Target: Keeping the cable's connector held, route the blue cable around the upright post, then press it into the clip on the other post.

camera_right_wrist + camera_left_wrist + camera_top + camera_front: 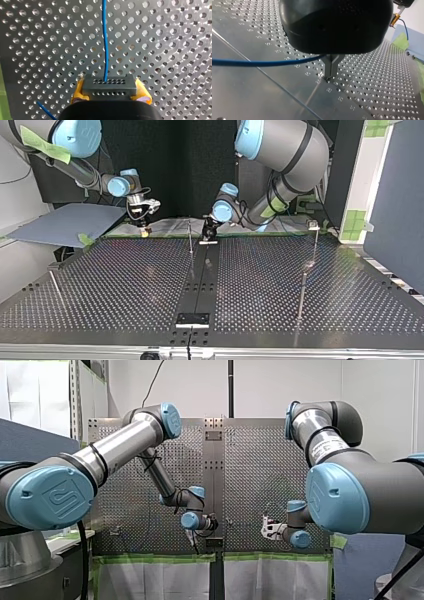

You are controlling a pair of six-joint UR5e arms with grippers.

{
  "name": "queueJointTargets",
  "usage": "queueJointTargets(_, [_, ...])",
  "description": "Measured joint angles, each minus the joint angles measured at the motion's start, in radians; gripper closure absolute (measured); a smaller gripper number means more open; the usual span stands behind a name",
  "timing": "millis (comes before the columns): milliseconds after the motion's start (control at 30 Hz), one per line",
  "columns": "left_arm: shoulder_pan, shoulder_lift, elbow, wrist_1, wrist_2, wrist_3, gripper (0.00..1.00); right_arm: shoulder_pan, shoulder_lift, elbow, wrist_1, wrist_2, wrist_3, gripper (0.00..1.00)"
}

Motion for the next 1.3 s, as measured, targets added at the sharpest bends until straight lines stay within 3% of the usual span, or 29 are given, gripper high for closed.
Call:
queueJointTargets(400, [0.011, 0.001, 0.000, 0.001, -0.006, 0.032, 0.98, -0.008, 0.000, -0.052, 0.039, 0.003, 0.003, 1.00])
queueJointTargets(800, [0.025, 0.001, 0.000, 0.033, -0.062, 0.100, 0.98, -0.014, 0.000, -0.073, 0.044, 0.000, 0.021, 1.00])
queueJointTargets(1167, [0.032, 0.001, 0.000, 0.037, -0.049, 0.128, 0.98, -0.017, 0.000, -0.080, 0.045, -0.002, 0.027, 1.00])
queueJointTargets(1233, [0.032, 0.001, 0.000, 0.036, -0.035, 0.129, 0.70, -0.018, 0.000, -0.080, 0.045, -0.002, 0.027, 1.00])
queueJointTargets(1267, [0.032, 0.001, 0.000, 0.034, -0.027, 0.131, 0.70, -0.018, 0.000, -0.081, 0.046, -0.002, 0.027, 1.00])
queueJointTargets(1300, [0.031, 0.001, 0.000, 0.030, -0.017, 0.134, 0.56, -0.018, 0.000, -0.081, 0.046, -0.002, 0.027, 1.00])
